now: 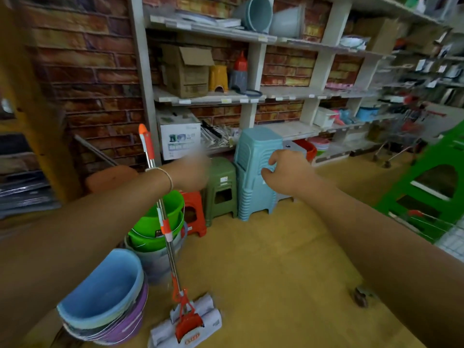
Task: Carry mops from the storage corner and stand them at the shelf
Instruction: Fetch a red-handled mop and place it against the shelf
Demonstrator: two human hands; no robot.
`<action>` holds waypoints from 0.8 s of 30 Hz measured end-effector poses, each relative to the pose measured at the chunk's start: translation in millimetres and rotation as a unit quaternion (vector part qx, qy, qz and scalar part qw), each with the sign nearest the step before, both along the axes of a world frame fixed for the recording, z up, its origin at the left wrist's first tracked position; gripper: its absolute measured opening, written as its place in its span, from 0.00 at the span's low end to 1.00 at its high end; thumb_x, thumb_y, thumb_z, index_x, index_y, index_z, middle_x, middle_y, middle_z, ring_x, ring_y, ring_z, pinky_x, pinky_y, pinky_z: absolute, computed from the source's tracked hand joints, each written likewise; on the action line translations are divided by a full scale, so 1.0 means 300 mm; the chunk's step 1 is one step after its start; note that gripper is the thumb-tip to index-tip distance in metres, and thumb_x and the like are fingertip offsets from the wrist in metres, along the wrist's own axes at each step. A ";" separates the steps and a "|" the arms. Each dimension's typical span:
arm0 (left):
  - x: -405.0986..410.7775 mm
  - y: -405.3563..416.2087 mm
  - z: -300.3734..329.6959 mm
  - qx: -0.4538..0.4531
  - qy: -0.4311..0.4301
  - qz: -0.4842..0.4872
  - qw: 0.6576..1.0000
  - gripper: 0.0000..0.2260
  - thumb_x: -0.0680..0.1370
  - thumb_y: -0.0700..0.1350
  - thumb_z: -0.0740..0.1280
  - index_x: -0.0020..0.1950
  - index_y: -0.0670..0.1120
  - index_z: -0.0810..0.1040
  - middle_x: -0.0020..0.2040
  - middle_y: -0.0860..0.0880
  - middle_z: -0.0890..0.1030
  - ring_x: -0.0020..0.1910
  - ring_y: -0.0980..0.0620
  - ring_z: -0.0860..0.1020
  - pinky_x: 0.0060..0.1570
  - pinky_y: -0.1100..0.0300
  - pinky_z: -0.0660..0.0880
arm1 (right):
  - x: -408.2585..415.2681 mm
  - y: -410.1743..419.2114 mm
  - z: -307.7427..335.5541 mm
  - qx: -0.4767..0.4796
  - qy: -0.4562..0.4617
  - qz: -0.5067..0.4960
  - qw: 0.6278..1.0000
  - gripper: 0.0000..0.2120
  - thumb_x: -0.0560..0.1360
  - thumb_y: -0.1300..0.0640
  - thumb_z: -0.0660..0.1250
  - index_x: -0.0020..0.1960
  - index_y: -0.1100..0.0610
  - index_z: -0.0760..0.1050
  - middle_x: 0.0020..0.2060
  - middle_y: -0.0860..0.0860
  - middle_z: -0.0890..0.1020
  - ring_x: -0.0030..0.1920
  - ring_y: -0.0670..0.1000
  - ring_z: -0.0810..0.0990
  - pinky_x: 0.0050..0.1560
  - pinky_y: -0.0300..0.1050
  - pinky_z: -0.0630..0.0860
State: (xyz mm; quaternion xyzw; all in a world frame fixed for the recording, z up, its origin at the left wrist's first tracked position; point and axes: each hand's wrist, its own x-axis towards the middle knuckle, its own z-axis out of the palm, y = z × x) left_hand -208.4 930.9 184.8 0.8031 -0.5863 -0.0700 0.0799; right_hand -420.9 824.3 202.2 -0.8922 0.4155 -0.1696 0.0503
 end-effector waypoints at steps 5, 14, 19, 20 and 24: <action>0.108 -0.134 0.015 -0.014 -0.011 0.069 0.997 0.18 0.80 0.45 0.62 0.70 0.41 0.69 0.68 0.38 0.73 0.65 0.40 0.72 0.61 0.55 0.71 | 0.124 -0.221 0.019 0.012 0.002 0.045 0.999 0.18 0.78 0.51 0.65 0.59 0.65 0.78 0.45 0.61 0.83 0.48 0.59 0.81 0.49 0.54 0.80; 0.324 -0.231 -0.042 0.011 -0.020 0.152 0.988 0.18 0.81 0.47 0.61 0.69 0.41 0.68 0.67 0.40 0.74 0.63 0.41 0.74 0.47 0.58 0.68 | 0.468 -0.433 -0.038 0.036 -0.001 0.130 0.991 0.14 0.76 0.49 0.66 0.50 0.60 0.80 0.43 0.57 0.82 0.47 0.58 0.80 0.49 0.53 0.80; 0.530 -0.262 -0.100 0.011 0.003 0.186 0.983 0.17 0.80 0.47 0.61 0.67 0.42 0.70 0.67 0.39 0.74 0.65 0.40 0.73 0.59 0.55 0.71 | 0.698 -0.474 -0.083 0.044 0.010 0.161 0.986 0.15 0.76 0.49 0.66 0.50 0.61 0.80 0.45 0.57 0.82 0.47 0.57 0.80 0.48 0.53 0.81; 0.583 -0.270 -0.102 0.006 0.011 0.192 0.981 0.16 0.80 0.47 0.62 0.65 0.42 0.71 0.65 0.39 0.76 0.63 0.39 0.74 0.56 0.55 0.72 | 0.742 -0.479 -0.091 0.046 0.012 0.165 0.985 0.15 0.76 0.49 0.66 0.51 0.62 0.80 0.45 0.58 0.82 0.47 0.58 0.80 0.49 0.53 0.81; 0.774 -0.296 -0.090 -0.001 0.035 0.208 0.977 0.20 0.78 0.48 0.64 0.67 0.40 0.70 0.66 0.39 0.75 0.63 0.38 0.75 0.60 0.50 0.74 | 0.906 -0.503 -0.124 0.062 0.028 0.173 0.983 0.14 0.75 0.50 0.67 0.52 0.61 0.80 0.47 0.57 0.83 0.49 0.58 0.81 0.51 0.53 0.81</action>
